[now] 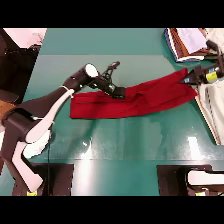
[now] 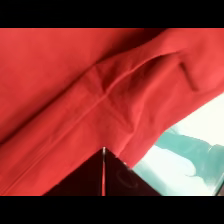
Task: Fold the shirts.
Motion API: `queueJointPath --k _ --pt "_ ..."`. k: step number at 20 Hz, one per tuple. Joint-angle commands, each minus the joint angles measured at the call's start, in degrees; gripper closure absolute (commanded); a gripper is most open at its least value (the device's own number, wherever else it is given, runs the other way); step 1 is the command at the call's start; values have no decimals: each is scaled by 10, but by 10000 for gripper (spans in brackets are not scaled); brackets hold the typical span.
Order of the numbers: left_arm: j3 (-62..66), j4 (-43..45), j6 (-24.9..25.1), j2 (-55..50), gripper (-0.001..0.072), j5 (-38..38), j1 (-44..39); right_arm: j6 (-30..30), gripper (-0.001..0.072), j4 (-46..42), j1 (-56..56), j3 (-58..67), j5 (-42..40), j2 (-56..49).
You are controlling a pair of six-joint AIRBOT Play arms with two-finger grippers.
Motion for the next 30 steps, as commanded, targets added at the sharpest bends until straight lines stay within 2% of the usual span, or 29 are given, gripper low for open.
queueJointPath --k 1,9,13,15,22,27,28,29,30 --pt "36 -1 -4 -54 681 5 -23 65 693 6 68 84 15 21" --pt "42 2 -14 -61 681 37 -23 86 693 5 209 210 17 -21" --pt "42 4 -14 -53 681 8 -7 86 693 5 259 277 29 -76" --pt "43 13 -14 -37 681 -7 7 86 692 5 273 263 19 -79" --pt "45 155 -14 54 681 -75 87 67 693 6 317 239 -10 -81" --pt "45 193 -13 151 680 -115 206 26 687 11 440 240 -114 -134" --pt "45 193 -13 169 680 -118 228 -1 661 11 473 240 -158 -156" --pt "45 193 -13 188 680 -121 250 -11 595 11 501 240 -206 -179" --pt "45 193 -13 205 680 -124 269 -11 572 10 529 240 -264 -206"
